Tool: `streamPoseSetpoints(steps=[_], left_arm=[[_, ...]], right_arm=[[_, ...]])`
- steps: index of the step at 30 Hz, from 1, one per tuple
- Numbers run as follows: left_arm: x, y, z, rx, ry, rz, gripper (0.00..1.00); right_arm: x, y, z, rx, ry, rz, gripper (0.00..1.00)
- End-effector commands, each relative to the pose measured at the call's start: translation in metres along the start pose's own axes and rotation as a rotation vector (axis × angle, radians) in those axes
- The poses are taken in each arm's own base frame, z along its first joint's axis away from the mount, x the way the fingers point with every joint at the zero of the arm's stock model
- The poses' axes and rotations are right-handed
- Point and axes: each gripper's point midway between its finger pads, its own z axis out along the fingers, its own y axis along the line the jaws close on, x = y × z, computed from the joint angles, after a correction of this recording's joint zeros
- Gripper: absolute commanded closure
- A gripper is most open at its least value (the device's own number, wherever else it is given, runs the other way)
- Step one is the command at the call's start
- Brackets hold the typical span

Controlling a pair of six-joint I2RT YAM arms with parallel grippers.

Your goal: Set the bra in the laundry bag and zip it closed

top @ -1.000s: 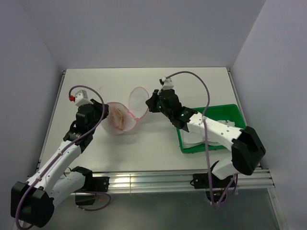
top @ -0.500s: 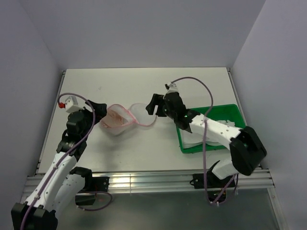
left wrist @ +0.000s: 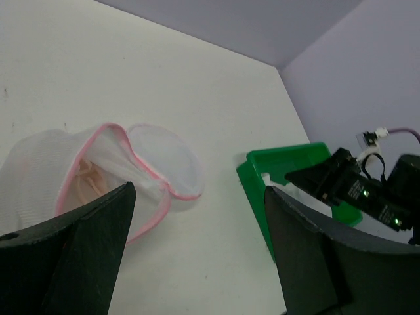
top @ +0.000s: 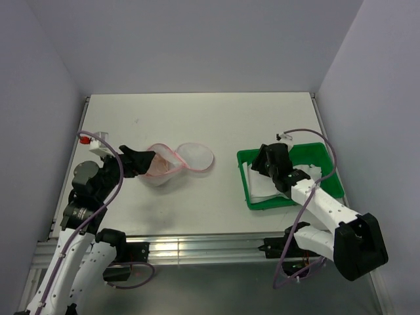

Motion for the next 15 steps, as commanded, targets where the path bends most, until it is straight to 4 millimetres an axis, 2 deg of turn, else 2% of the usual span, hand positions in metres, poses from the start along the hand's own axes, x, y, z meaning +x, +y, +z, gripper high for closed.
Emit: streamPoseSetpoints(steps=[1,4,8,11,12,15], left_arm=[[0.012,-0.017,-0.015,0.102,0.086,0.112,0.14],[0.021,0.005,-0.017,0.023,0.083,0.139,0.14],[0.018,0.002,-0.022,0.036,0.062,0.152,0.14],[0.017,0.002,-0.025,0.033,0.05,0.151,0.14],[0.018,0.003,-0.025,0.033,0.052,0.15,0.14],[0.02,0.005,-0.024,0.029,0.058,0.146,0.15]], right_arm=[[0.009,-0.01,0.003,0.027,0.049,-0.024,0.38],[0.01,0.009,0.002,-0.072,0.062,0.019,0.41],[0.013,0.007,0.004,-0.066,0.063,0.028,0.47],[0.025,0.004,0.009,-0.067,0.087,0.038,0.51],[0.031,0.007,0.009,-0.09,0.11,0.037,0.55],[0.041,0.011,0.013,-0.12,0.14,0.043,0.56]])
